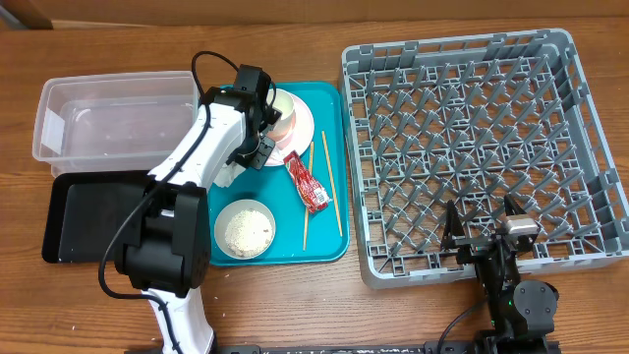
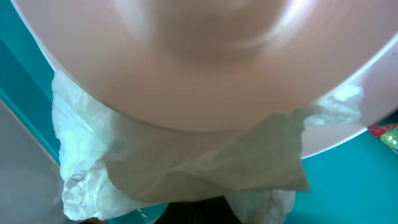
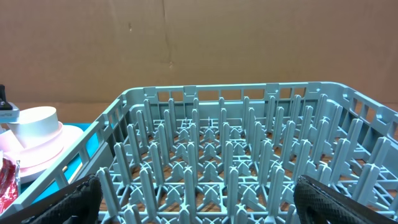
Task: Sort waste into correct bins and load items into the dishwasher
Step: 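Reach the left gripper to the white tissues beside the pink plate and grasp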
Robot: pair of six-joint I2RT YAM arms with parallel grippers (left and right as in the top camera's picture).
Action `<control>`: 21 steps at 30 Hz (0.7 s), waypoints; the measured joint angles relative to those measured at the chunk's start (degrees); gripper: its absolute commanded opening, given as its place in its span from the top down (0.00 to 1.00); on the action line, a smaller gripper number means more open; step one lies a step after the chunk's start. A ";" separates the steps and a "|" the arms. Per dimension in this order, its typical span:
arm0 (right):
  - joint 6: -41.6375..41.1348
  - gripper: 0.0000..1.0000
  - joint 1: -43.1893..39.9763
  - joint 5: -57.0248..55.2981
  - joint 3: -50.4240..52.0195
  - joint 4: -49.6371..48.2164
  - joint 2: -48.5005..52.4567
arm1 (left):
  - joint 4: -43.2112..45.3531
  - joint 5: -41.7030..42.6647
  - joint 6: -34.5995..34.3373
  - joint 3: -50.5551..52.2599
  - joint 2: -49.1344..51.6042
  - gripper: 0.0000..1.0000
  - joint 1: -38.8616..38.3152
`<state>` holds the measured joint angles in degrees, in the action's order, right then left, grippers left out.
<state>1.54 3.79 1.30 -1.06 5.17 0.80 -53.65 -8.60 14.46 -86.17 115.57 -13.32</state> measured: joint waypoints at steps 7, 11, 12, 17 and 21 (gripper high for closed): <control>-0.02 0.00 0.00 0.00 0.00 0.00 0.00 | -1.36 0.39 -2.12 -0.02 -2.58 0.96 0.00; 0.00 0.00 0.00 -0.02 0.00 -0.02 0.00 | -2.71 0.44 -2.34 -0.24 -6.49 0.96 0.00; -0.02 0.00 -0.02 0.00 0.00 0.00 0.00 | -3.39 0.44 -2.34 -0.46 -7.08 0.96 0.00; -0.02 0.00 0.00 0.00 0.00 -0.02 0.00 | -5.53 0.48 -2.34 -0.50 -7.52 0.96 0.00; -0.02 0.00 0.00 0.00 0.00 0.00 0.00 | -5.53 0.63 -2.36 -0.50 -7.52 0.96 0.00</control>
<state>1.52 3.79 1.30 -1.06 5.17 0.80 -59.18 -7.97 12.10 -86.67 108.05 -13.32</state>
